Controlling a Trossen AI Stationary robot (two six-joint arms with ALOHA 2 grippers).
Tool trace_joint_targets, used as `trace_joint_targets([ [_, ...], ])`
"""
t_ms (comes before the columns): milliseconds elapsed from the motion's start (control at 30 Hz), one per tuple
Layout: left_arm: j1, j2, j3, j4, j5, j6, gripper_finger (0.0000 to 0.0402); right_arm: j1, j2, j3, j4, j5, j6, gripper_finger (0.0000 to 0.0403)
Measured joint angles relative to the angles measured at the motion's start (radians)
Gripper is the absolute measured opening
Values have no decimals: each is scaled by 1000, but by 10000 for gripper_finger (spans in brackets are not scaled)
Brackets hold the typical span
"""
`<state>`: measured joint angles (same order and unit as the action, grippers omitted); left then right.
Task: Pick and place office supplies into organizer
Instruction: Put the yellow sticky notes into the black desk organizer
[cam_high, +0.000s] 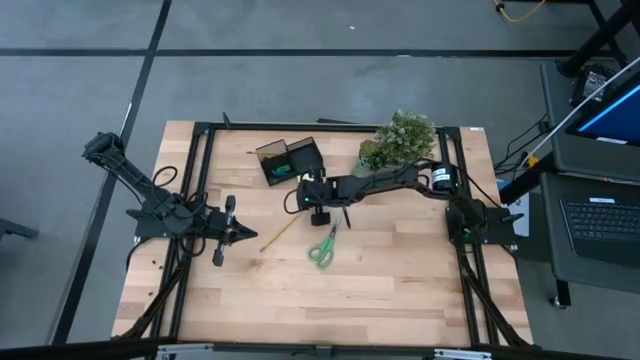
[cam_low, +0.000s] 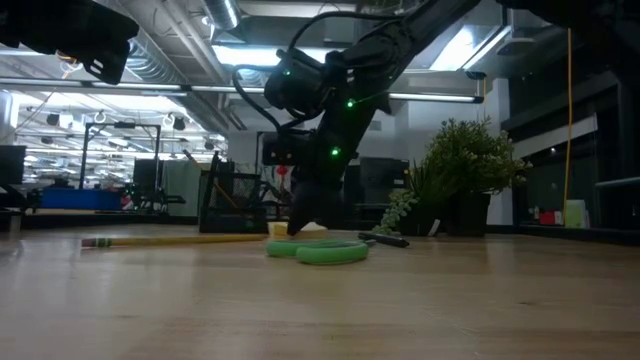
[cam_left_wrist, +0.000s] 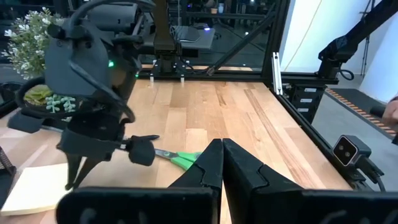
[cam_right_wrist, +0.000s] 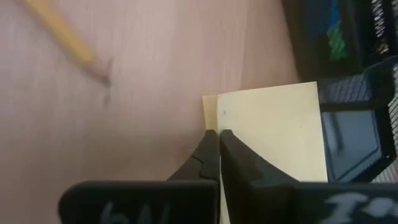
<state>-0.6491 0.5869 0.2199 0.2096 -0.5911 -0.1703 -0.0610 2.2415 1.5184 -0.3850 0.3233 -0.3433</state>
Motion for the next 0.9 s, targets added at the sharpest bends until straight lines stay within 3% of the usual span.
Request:
trace_joint_targets([
  [433, 0, 0, 0, 4, 0, 0, 2, 19, -76, -8, -85, -20, 26, 1],
  [900, 0, 0, 0, 4, 0, 0, 2, 33, -129, -4, -90, 99, 16, 1],
])
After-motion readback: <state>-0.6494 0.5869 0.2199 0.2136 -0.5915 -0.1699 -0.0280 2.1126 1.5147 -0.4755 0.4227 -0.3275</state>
